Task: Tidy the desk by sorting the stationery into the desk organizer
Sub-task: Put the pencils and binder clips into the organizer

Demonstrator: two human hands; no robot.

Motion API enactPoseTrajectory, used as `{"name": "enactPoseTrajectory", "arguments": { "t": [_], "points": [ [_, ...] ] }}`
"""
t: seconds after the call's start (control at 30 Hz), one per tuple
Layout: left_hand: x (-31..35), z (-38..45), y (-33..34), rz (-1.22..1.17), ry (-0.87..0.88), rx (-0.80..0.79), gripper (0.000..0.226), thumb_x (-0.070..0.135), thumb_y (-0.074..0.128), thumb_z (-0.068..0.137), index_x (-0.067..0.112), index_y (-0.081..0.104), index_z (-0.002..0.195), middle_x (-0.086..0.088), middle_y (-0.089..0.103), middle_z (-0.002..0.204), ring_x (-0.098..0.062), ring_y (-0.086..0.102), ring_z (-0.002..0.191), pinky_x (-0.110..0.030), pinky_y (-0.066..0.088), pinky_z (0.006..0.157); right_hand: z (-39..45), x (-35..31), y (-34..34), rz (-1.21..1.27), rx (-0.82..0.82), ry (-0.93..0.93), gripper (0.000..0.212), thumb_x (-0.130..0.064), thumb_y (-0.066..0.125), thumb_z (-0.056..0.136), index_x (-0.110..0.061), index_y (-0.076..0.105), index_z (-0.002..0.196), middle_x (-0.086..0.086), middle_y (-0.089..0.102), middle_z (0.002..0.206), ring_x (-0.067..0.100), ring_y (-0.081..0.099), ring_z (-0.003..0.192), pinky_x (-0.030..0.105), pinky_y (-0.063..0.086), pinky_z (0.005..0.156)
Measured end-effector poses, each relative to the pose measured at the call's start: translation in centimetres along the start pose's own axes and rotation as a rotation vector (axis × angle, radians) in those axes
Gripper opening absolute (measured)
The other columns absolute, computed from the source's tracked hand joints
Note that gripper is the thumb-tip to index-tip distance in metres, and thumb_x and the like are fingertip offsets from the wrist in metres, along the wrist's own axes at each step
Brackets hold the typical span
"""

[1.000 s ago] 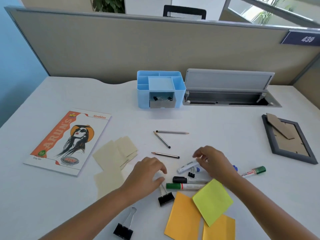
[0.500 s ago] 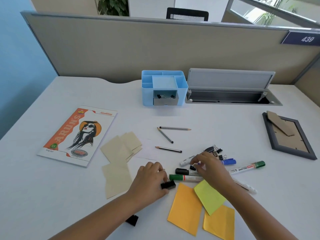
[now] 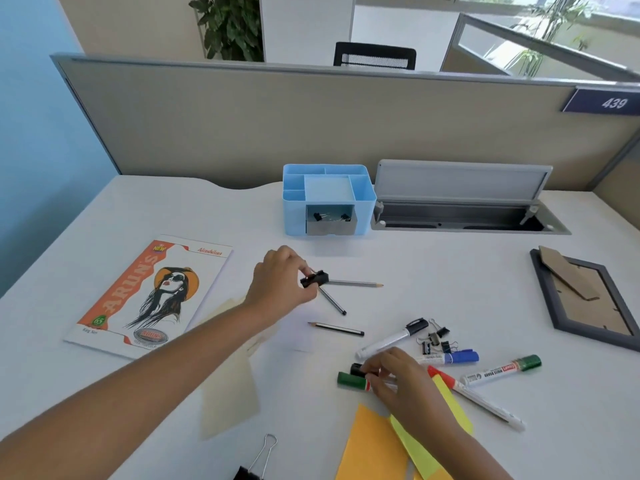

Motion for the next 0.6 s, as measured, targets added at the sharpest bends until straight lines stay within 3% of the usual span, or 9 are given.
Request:
{"name": "enactPoseTrajectory", "arguments": {
  "t": [0.13,0.3,0.43,0.53,0.6],
  "points": [
    [0.8,5.7,-0.9,0.037,-0.035,0.101,0.026,0.036,0.061,0.084,0.018,0.064,0.102,-0.004,0.049,0.109,-0.024,0.043,0.104,-0.030,0.034,0.079,-0.2,0.4,0.1,-0.057,0.056,-0.013,0.016,-0.032,0.055,0.088,-0.042,0.054,0.101,-0.024,0.053,0.092,-0.003,0.051,0.090,0.015,0.044,0.078],
    [1.6,11.0,0.3,0.113,-0.095,0.136,0.029,0.041,0.057,0.086,0.018,0.064,0.103,-0.005,0.050,0.111,-0.024,0.042,0.105,-0.032,0.032,0.076,-0.3,1.7,-0.9,-0.037,0.173,0.007,0.023,-0.049,0.043,0.078,-0.060,0.043,0.098,-0.029,0.055,0.089,-0.010,0.049,0.086,0.002,0.038,0.075],
    [1.7,13.6,1.1,0.181,-0.102,0.175,0.031,0.040,0.055,0.086,0.014,0.065,0.101,-0.007,0.051,0.110,-0.025,0.043,0.103,-0.032,0.030,0.074,-0.1,2.2,-2.4,-0.052,0.304,0.010,0.027,-0.047,0.044,0.079,-0.052,0.043,0.105,-0.029,0.053,0.095,-0.013,0.048,0.081,-0.001,0.036,0.073],
    [1.8,14.9,1.4,0.195,-0.116,0.178,0.033,0.040,0.056,0.086,0.012,0.066,0.101,-0.009,0.050,0.110,-0.027,0.043,0.105,-0.032,0.029,0.074,0.0,2.2,-2.5,-0.035,0.325,0.010,0.028,-0.051,0.042,0.079,-0.060,0.038,0.105,-0.028,0.054,0.097,-0.011,0.049,0.083,0.002,0.038,0.076],
    [1.8,15.4,1.5,0.159,-0.102,0.174,0.034,0.041,0.058,0.086,0.012,0.065,0.102,-0.009,0.050,0.113,-0.028,0.043,0.107,-0.035,0.034,0.079,0.1,2.1,-2.0,-0.044,0.322,0.005,0.027,-0.051,0.042,0.080,-0.056,0.041,0.106,-0.029,0.052,0.099,-0.010,0.049,0.084,0.002,0.038,0.076]
  ]
}}
Point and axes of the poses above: each hand's wrist, its own z-axis towards the middle knuckle, its own y-axis out of the palm, x = y × z, the point moved 6 cm from there along z, towards the middle knuckle
